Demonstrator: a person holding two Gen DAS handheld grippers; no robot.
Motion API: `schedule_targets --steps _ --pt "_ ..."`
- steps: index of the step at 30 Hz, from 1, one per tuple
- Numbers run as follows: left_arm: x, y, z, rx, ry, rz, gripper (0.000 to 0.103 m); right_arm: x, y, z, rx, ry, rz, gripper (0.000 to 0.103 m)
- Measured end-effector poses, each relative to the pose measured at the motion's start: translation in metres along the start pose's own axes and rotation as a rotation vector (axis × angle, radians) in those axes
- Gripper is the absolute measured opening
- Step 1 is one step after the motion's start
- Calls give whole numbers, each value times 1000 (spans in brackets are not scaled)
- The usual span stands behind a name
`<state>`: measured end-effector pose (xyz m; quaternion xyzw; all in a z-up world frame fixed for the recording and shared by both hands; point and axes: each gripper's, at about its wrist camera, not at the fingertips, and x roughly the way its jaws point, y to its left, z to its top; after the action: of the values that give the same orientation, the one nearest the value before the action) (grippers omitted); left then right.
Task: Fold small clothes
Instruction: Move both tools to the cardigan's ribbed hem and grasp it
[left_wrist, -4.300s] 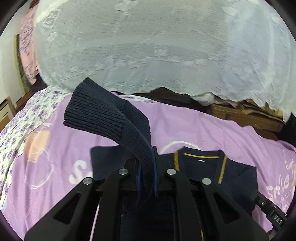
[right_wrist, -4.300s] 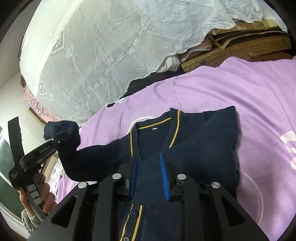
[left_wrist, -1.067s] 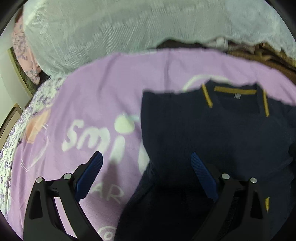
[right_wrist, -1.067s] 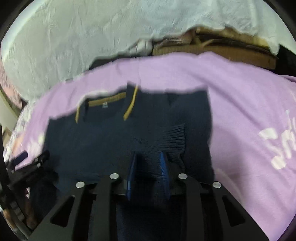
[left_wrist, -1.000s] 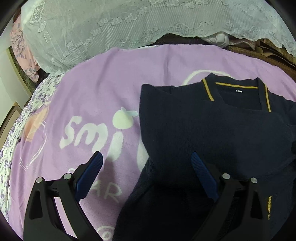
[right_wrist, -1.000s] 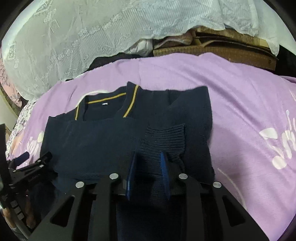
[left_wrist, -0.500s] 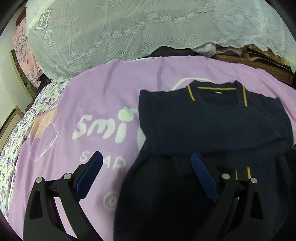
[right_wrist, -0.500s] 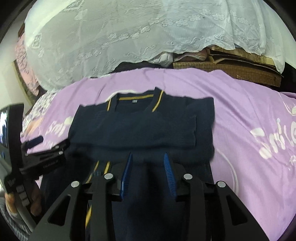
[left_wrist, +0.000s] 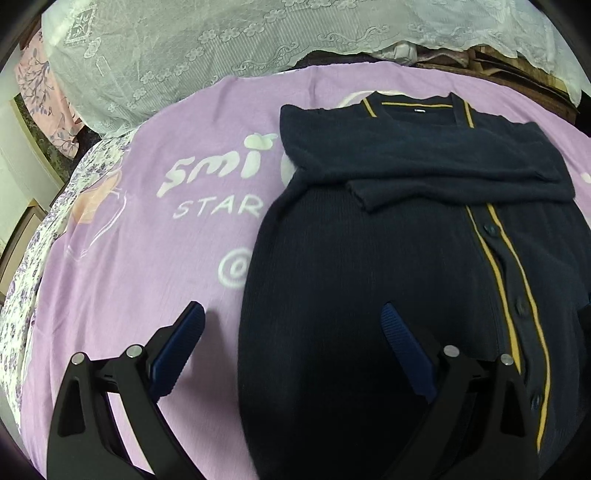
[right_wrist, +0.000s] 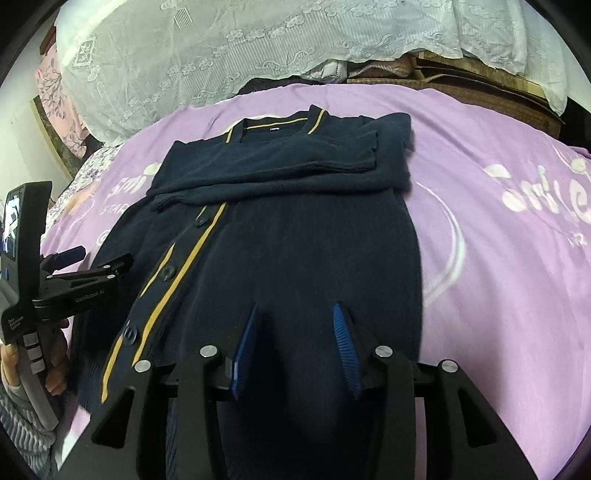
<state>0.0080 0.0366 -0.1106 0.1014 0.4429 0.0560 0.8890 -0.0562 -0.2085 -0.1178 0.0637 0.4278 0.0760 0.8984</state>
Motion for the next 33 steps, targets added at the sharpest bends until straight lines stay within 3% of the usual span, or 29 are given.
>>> schedule_targets --steps 11,15,20,29,31,33 --pt "-42 8 -38 -13 -47 -18 94 -46 -18 -24 17 -75 12 49" --pt "-50 16 -49 -38 -42 -57 94 -50 -27 -30 37 -82 -1 58" --pt "-53 22 -57 -60 -32 -118 94 -47 -32 -35 58 -66 4 59" --pt "-44 46 -64 -173 51 -391 94 -47 -34 -42 63 -49 27 60" --pt "-44 50 -66 -187 56 -430 92 -46 -37 -43 78 -40 35 60" --pt "-40 55 -68 -208 71 -465 83 -46 -39 -43 89 -35 45 60"
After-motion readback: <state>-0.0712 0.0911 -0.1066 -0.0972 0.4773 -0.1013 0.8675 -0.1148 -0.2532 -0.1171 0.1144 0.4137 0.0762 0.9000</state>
